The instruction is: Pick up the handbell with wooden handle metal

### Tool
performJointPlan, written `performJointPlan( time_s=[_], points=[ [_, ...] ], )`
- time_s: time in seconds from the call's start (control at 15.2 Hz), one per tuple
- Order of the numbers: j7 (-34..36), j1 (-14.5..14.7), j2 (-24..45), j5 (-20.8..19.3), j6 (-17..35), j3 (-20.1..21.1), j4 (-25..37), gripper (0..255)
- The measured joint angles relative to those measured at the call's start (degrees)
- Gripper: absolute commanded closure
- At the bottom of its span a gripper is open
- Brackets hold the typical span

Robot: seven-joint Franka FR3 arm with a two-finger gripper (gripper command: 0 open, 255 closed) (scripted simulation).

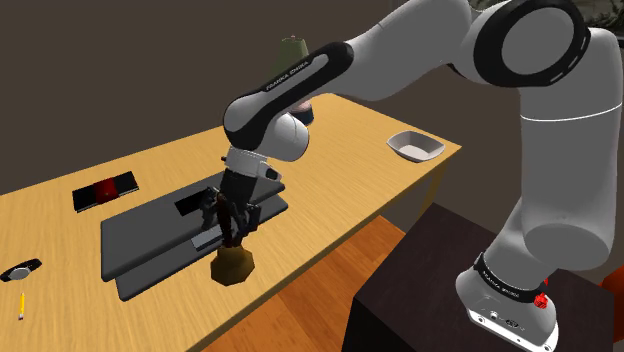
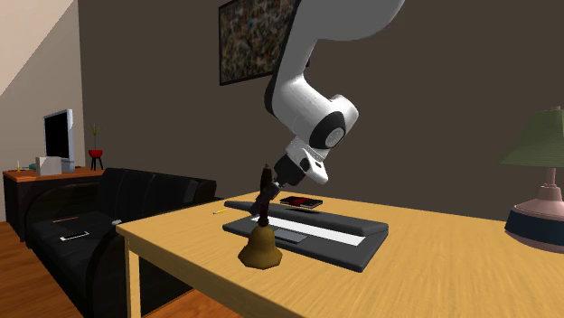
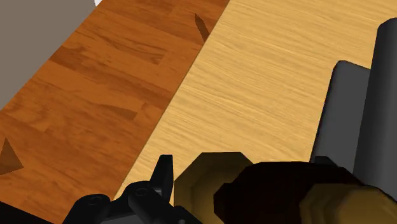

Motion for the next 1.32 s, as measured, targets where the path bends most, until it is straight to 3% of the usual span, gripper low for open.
performJointPlan(
  time_s=[0.33,0.4,1.32],
  points=[
    [-1.89,0.18,2.56,0.53,2.33,-0.05,-0.32,0],
    [-2.05,0.2,2.82,0.54,2.5,-0.07,-0.29,255],
    [-1.1,0.03,1.42,0.37,1.33,-0.04,-0.24,255]
  ],
)
